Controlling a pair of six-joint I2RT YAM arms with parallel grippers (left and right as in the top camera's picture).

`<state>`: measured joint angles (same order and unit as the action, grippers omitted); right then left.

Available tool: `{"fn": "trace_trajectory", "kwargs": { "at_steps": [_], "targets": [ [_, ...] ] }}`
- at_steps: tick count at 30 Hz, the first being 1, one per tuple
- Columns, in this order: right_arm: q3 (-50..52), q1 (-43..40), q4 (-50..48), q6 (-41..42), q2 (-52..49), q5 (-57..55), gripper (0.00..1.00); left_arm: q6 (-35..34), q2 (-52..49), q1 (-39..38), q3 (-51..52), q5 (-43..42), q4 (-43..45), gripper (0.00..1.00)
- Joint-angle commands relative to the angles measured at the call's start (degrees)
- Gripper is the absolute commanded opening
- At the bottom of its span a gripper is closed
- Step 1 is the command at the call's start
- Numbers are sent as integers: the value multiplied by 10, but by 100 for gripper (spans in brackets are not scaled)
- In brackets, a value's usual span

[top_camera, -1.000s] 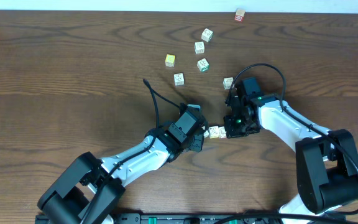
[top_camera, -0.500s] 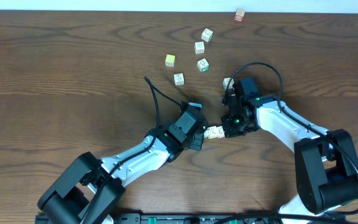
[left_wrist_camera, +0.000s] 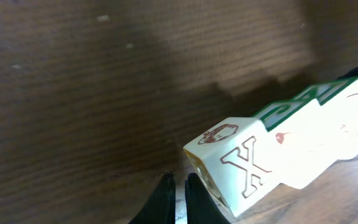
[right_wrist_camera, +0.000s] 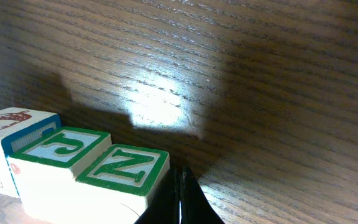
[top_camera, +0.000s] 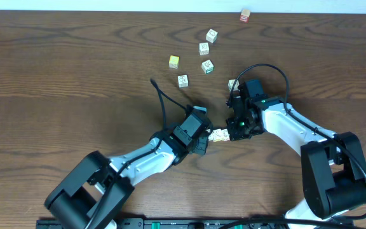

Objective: Lift 3 blocks

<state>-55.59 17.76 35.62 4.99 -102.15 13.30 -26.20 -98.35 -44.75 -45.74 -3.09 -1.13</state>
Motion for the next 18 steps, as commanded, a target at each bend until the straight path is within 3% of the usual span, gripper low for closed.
{"fn": "trace_trajectory", "kwargs": {
  "at_steps": [1, 18],
  "targets": [
    [11, 8, -1, 8, -13, -3, 1, 27, -13, 0, -5, -16, 7, 9],
    [11, 8, 2, 27, -13, 4, 1, 63, -13, 0, -5, -8, 16, 9]
  ]
}}
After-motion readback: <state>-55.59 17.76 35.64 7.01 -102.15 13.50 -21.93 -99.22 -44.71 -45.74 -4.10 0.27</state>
